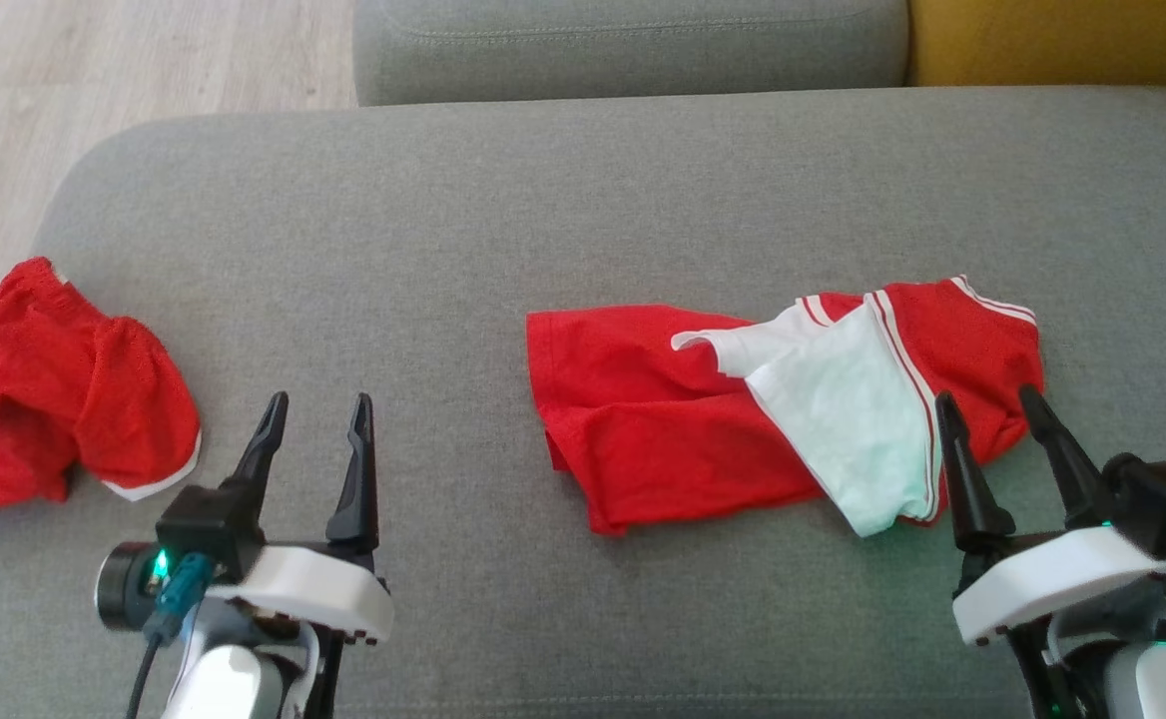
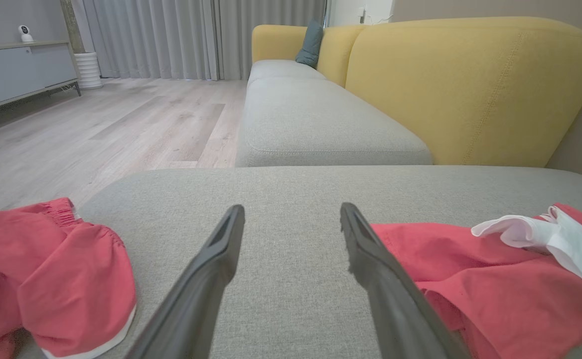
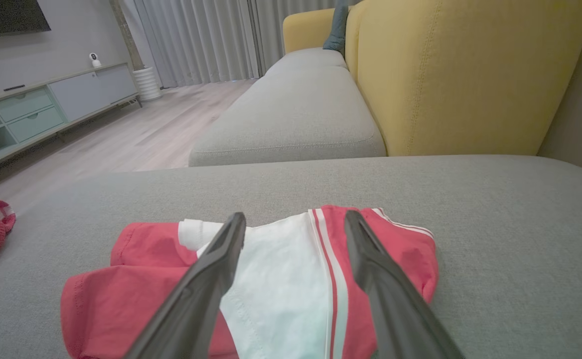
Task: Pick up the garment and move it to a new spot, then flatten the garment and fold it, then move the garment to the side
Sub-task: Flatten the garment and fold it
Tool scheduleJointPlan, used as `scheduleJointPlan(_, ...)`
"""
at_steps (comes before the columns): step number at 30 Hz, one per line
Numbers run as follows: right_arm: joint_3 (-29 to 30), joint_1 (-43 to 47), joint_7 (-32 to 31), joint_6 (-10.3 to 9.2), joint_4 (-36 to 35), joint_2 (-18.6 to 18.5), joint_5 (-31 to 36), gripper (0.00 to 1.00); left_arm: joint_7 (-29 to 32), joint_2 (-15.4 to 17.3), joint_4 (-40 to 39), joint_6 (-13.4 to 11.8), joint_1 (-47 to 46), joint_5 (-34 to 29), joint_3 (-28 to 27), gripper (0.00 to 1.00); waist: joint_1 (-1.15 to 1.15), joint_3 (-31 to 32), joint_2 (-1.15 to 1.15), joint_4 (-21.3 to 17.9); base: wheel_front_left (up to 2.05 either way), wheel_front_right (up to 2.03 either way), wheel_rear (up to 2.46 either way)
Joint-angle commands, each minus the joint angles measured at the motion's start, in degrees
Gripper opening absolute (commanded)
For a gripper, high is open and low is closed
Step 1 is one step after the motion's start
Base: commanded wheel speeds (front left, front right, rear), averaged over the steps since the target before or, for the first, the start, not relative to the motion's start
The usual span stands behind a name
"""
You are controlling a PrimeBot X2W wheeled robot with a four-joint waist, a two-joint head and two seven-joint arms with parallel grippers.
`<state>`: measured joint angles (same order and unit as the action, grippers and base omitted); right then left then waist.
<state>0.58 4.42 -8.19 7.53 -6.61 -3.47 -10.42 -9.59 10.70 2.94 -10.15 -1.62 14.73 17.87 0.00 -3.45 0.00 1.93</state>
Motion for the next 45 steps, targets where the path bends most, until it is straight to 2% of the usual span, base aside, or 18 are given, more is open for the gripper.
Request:
scheduleJointPlan(1, -1.0, -1.4, -0.5, -0.04, -2.3, -0.1, 0.4, 1.00, 0.0, 1.2, -2.3, -0.3, -2.0, 0.1, -1.8, 1.00, 0.00, -0.2, 0.00, 0.0, 0.00, 0.00, 0.00)
scheduleJointPlan(7, -3.5, -2.7, -4.2, -0.04, -0.7, -0.7, 0.5, 1.00, 0.1, 1.3, -2.7, -0.5, -2.8, 0.1, -1.6, 1.00, 0.00, -1.5, 0.00, 0.0, 0.00, 0.00, 0.00)
scheduleJointPlan(16, -14.0, -9.9, -13.0, -0.04, 5.6, -5.1, 0.9, 1.00, -0.5, 0.7, -2.3, 0.1, -6.1, -0.1, -0.4, 1.00, 0.00, -6.0, 0.00, 1.2, 0.00, 0.00, 0.00)
scheduleJointPlan(24, -14.8, -13.2, -15.6, -0.04, 10.2, -6.7, 3.7, 1.00, -1.7, 0.0, -0.7, 0.5, -8.3, 0.1, 0.2, 1.00, 0.00, -8.5, 0.00, 2.3, 0.00, 0.00, 0.00)
scheduleJointPlan(25, -14.5, -13.3, -15.6, -0.04, 10.4, -6.5, 3.7, 0.69, -1.8, -0.1, -0.5, 0.5, -8.5, 0.2, 0.2, 1.00, 0.00, -8.6, 0.00, 2.3, 0.00, 0.00, 0.00)
scheduleJointPlan(26, -14.2, -13.4, -15.2, -0.04, 10.2, -6.3, 3.9, 0.31, -1.9, -0.1, -0.3, 0.5, -8.6, 0.2, 0.2, 1.00, 0.00, -8.7, 0.00, 2.3, 0.00, 0.00, 0.00)
scheduleJointPlan(27, -13.7, -13.3, -15.1, -0.04, 10.2, -6.1, 3.8, 0.00, -2.0, -0.2, -0.1, 0.4, -8.7, 0.3, 0.2, 1.00, 0.00, -8.7, 0.00, 2.3, 0.00, 0.00, 0.00)
scheduleJointPlan(36, -5.6, -11.1, -11.7, -0.04, 6.4, -2.6, 1.9, 0.00, -2.5, 0.0, 0.5, 0.4, -9.3, 0.4, 0.3, 1.00, 0.00, -8.5, 0.00, 1.6, 0.00, 0.00, 0.00)
scheduleJointPlan(43, 9.6, -7.8, -9.0, -0.04, 5.3, 0.4, -1.2, 0.00, -2.6, 0.4, 0.6, 0.1, -9.2, 0.6, 0.3, 1.00, 0.00, -8.0, 0.00, 0.5, 0.00, 0.00, 0.00)
scheduleJointPlan(45, 14.3, -6.0, -7.5, -0.04, 6.8, 0.5, -6.0, 0.00, -2.5, 0.7, 0.5, 0.0, -9.0, 0.7, 0.3, 1.00, 0.00, -7.7, 0.00, 0.1, 0.00, 0.00, 0.00)
